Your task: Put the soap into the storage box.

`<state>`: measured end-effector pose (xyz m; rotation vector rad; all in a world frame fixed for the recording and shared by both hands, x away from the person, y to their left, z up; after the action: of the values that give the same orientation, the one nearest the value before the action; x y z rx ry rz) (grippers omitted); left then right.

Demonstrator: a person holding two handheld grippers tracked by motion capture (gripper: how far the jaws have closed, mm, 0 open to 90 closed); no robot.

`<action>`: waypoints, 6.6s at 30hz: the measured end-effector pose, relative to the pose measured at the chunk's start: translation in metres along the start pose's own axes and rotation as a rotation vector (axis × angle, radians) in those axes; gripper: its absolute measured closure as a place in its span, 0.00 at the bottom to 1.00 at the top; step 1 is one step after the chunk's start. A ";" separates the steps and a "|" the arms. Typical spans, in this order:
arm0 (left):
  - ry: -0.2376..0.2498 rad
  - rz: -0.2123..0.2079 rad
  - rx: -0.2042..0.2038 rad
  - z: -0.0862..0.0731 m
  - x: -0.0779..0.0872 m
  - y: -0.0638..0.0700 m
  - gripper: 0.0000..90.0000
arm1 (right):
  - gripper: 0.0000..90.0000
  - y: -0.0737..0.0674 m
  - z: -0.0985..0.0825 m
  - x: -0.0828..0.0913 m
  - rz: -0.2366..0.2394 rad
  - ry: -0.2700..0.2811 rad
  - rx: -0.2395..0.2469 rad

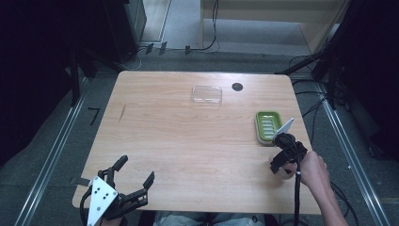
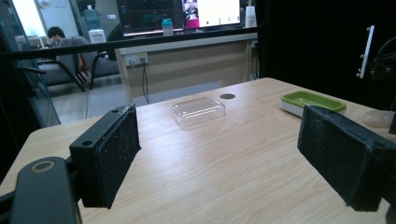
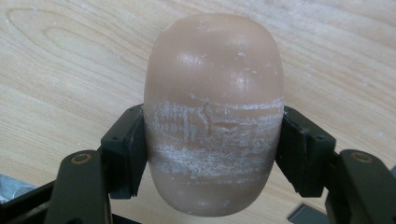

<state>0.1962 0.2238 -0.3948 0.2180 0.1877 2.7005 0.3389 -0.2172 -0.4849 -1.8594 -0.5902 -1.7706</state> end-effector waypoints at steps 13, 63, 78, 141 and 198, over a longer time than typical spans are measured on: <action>0.000 0.002 0.000 0.000 0.000 0.000 0.15 | 0.37 0.006 0.004 0.003 0.000 0.004 -0.002; -0.003 0.004 0.001 0.000 0.000 0.000 0.15 | 0.37 0.033 0.039 0.033 -0.015 0.054 -0.031; -0.004 0.005 0.000 0.000 0.000 -0.001 0.15 | 0.37 0.040 0.055 0.045 -0.018 0.072 -0.030; -0.003 0.005 -0.002 0.000 0.000 -0.001 0.15 | 0.37 0.068 0.096 0.038 -0.014 0.120 -0.090; -0.008 0.001 -0.001 -0.001 0.000 -0.001 0.15 | 0.37 0.089 0.120 0.007 -0.010 0.123 -0.197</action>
<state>0.1962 0.2245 -0.3956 0.2284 0.1842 2.7004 0.4880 -0.2118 -0.4864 -1.8589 -0.3914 -1.9947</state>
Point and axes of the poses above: each handheld gripper's, and its own axes: x roughly backward along the jaws, z roughly out of its top, y roughly to its right, the point moved 5 cm from there along -x, roughly forward along the jaws, and after that the axes turned 15 degrees about x, right-handed, at the moved point
